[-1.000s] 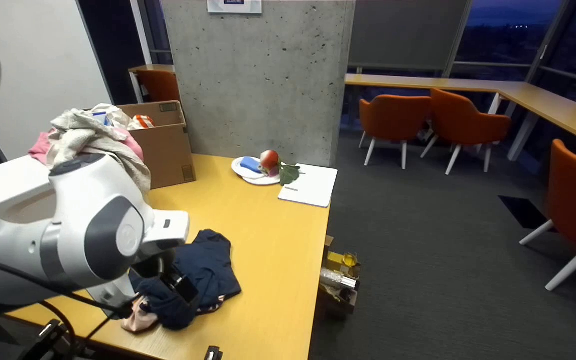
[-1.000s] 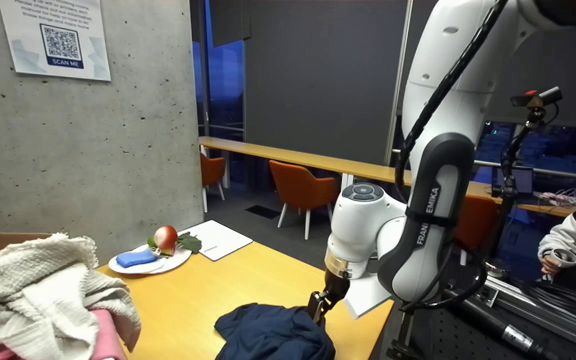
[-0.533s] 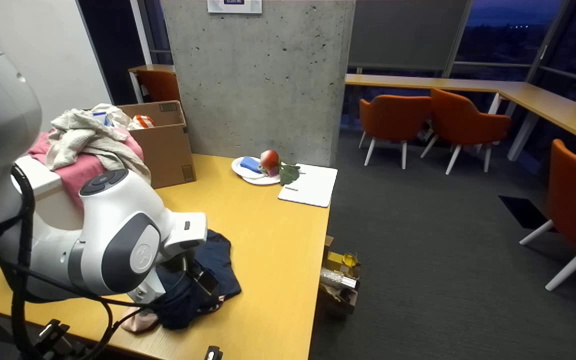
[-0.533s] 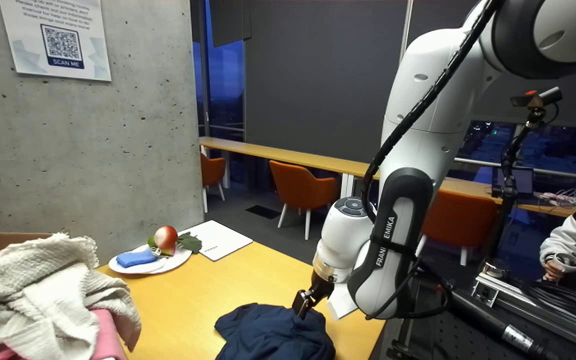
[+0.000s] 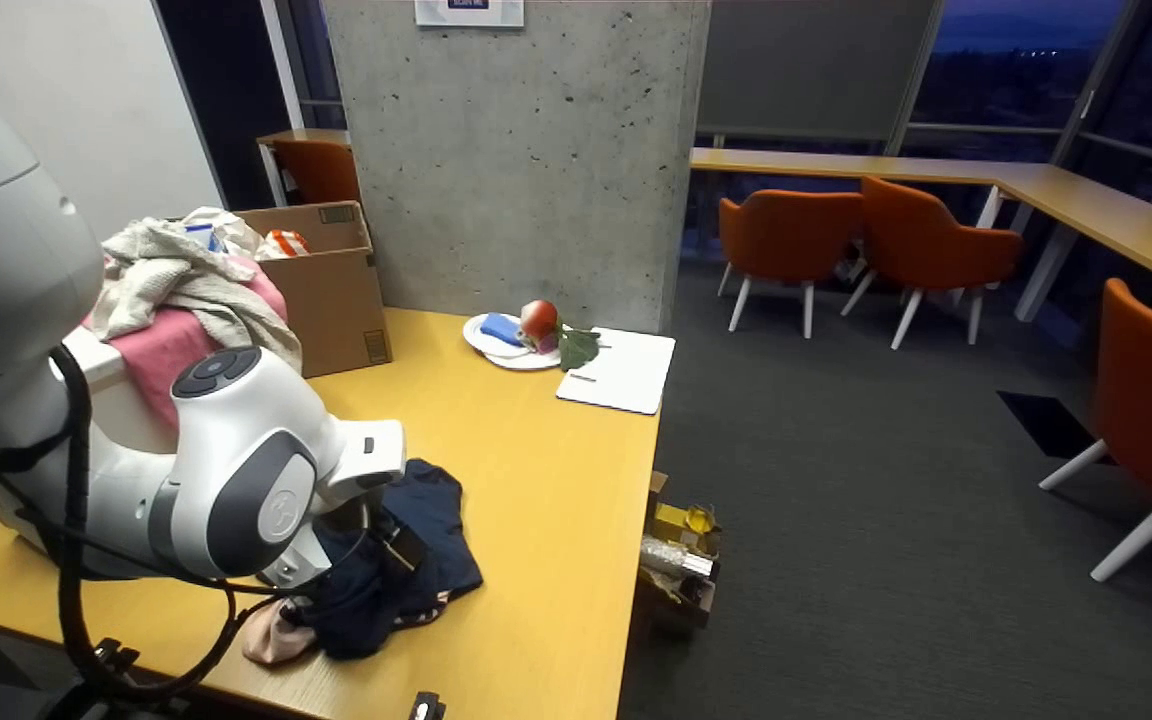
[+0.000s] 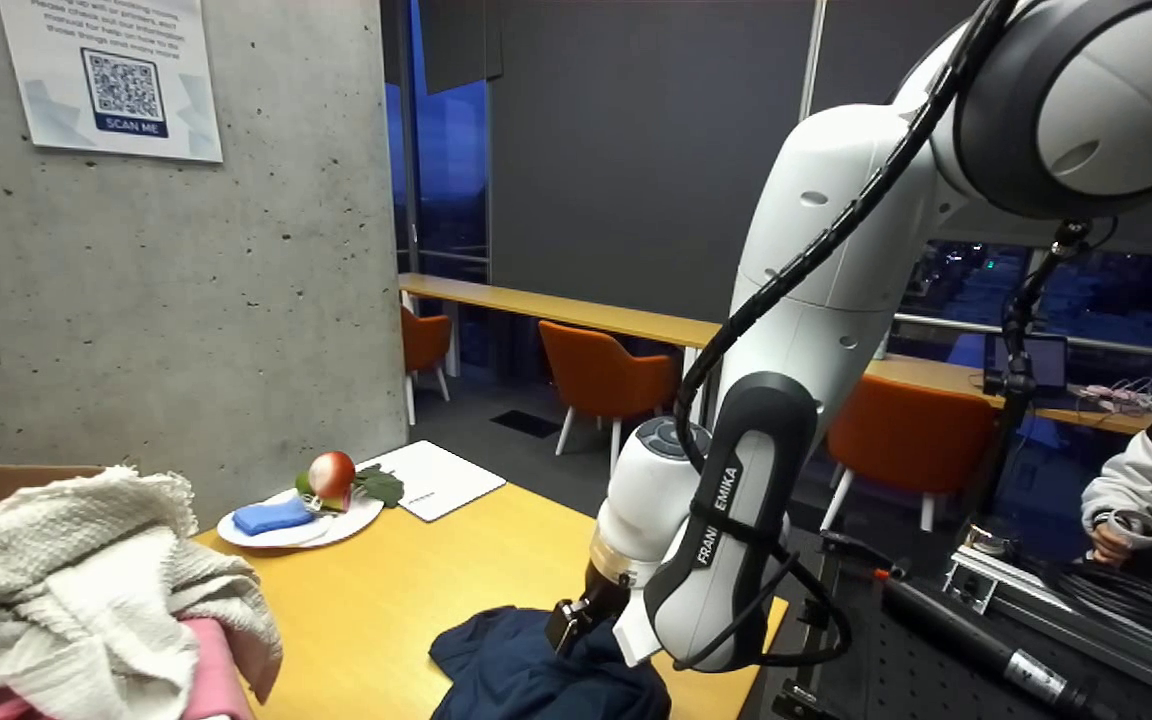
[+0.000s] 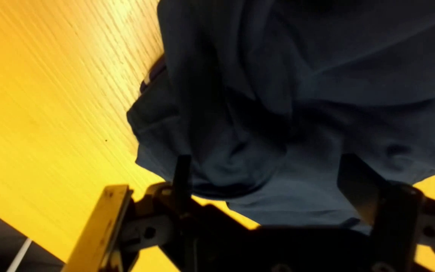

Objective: Move the clothes to the box

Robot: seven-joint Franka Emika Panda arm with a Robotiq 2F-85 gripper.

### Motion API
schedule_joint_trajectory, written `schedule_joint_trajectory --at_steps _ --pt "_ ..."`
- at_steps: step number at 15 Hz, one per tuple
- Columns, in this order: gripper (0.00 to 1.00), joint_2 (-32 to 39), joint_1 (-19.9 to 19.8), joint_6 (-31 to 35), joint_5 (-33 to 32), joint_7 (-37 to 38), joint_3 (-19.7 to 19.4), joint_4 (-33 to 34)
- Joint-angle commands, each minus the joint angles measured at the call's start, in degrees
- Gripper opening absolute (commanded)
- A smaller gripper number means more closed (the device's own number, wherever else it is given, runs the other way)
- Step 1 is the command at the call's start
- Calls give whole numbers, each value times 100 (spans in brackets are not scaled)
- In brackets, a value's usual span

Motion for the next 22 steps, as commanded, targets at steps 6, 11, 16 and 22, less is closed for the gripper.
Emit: schedule_joint_trajectory --at_steps 6,11,16,22 --pt "27 192 -132 13 351 -427 209 287" --pt "0 60 -76 -132 365 -437 180 257" --pt "1 -458 274 -444 459 -428 -230 190" --pt "1 -1171 1296 -1589 78 -35 -1401 638"
